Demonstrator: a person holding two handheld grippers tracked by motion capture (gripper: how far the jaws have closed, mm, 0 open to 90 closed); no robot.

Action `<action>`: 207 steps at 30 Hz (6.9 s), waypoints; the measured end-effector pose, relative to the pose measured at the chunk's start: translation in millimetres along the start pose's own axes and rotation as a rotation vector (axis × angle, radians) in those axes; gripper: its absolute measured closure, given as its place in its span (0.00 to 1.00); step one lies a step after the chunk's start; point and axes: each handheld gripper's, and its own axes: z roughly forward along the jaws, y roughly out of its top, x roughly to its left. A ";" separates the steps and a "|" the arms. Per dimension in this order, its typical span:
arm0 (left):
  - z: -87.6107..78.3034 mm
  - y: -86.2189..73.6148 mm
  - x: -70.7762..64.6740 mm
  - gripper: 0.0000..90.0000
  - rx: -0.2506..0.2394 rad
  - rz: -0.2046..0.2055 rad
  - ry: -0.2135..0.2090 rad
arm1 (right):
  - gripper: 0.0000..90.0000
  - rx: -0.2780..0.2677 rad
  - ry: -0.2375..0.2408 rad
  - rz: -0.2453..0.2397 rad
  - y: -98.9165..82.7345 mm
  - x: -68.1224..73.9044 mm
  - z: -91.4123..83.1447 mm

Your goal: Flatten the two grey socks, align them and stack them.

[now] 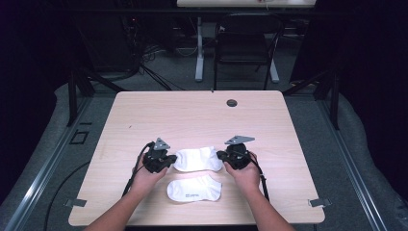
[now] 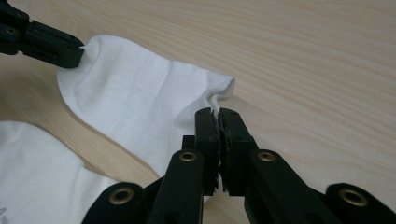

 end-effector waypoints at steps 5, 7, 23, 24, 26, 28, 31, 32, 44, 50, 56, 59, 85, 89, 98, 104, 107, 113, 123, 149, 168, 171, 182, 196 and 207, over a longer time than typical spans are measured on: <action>-15.8 -0.2 -5.3 0.97 -0.018 0.016 -0.010 | 0.97 -0.013 0.016 -0.031 3.5 9.8 -11.0; -23.2 -1.6 -8.0 0.97 -0.035 0.013 -0.019 | 0.97 -0.021 0.017 -0.048 2.6 14.3 -15.2; -59.8 -24.3 -36.9 0.97 -0.039 0.038 -0.084 | 0.97 -0.042 0.088 -0.087 -20.3 46.1 -54.1; -61.8 -26.9 -38.4 0.97 -0.034 0.037 -0.094 | 0.97 -0.042 0.089 -0.089 -22.3 47.5 -54.9; -64.2 -30.2 -41.0 0.97 -0.033 0.037 -0.103 | 0.97 -0.034 0.089 -0.095 -26.3 51.6 -58.6; -66.3 -33.5 -43.2 0.97 -0.033 0.038 -0.113 | 0.97 -0.031 0.095 -0.097 -28.7 54.0 -60.1; -67.0 -38.7 -46.8 0.97 -0.033 0.032 -0.117 | 0.97 -0.016 0.101 -0.104 -32.4 57.1 -61.4; -66.9 -40.0 -47.5 0.97 -0.029 0.032 -0.122 | 0.97 -0.009 0.103 -0.102 -33.8 58.2 -61.5; -58.5 -51.6 -48.3 0.97 0.019 0.035 -0.121 | 0.97 0.019 0.099 -0.082 -50.9 52.4 -55.8; -51.5 -56.4 -46.8 0.97 0.048 0.036 -0.120 | 0.97 0.043 0.098 -0.084 -52.8 50.8 -49.8; -45.9 -58.0 -44.0 0.97 0.054 0.028 -0.111 | 0.97 0.055 0.092 -0.093 -54.4 51.0 -42.6; -43.3 -58.7 -42.6 0.97 0.056 0.026 -0.109 | 0.97 0.060 0.086 -0.094 -55.3 50.2 -40.6; -43.2 -65.7 -50.3 0.75 0.050 0.075 -0.098 | 0.81 0.099 0.092 -0.193 -64.6 62.9 -30.4; -40.5 -69.3 -50.0 0.74 0.061 0.071 -0.094 | 0.81 0.118 0.095 -0.191 -67.5 63.2 -27.6; -37.8 -69.5 -48.6 0.72 0.058 0.080 -0.093 | 0.81 0.133 0.098 -0.175 -71.1 61.3 -25.7; -36.8 -69.1 -46.7 0.71 0.050 0.079 -0.086 | 0.81 0.125 0.101 -0.166 -71.2 61.5 -24.6; -34.6 -67.6 -44.7 0.71 0.042 0.077 -0.079 | 0.81 0.130 0.100 -0.166 -70.4 61.7 -24.2; -29.5 -62.9 -36.3 0.70 0.030 0.056 -0.067 | 0.80 0.127 0.092 -0.167 -65.6 59.7 -19.6; -23.0 -57.0 -23.0 0.67 0.018 0.039 -0.049 | 0.79 0.129 0.078 -0.141 -53.3 52.3 -6.6; -14.0 -50.5 -13.2 0.64 0.003 0.039 -0.012 | 0.79 0.096 0.043 -0.102 -47.0 43.4 2.7; -15.8 -49.4 -15.9 0.63 0.001 0.035 0.000 | 0.73 0.072 0.040 -0.135 -43.4 48.3 -1.6; -18.1 -48.5 -17.5 0.59 -0.015 0.038 0.006 | 0.67 0.057 0.043 -0.141 -41.9 50.1 -5.5; -35.7 -47.5 -11.6 0.48 -0.075 0.012 0.021 | 0.57 0.026 0.036 -0.181 -39.3 50.3 -24.0; -63.6 -51.7 -1.6 0.47 -0.092 -0.015 0.015 | 0.52 0.020 0.020 -0.135 -52.1 40.0 -53.1; -75.0 -67.8 0.0 0.47 -0.085 -0.006 0.014 | 0.37 0.006 -0.030 -0.093 -62.9 34.5 -59.5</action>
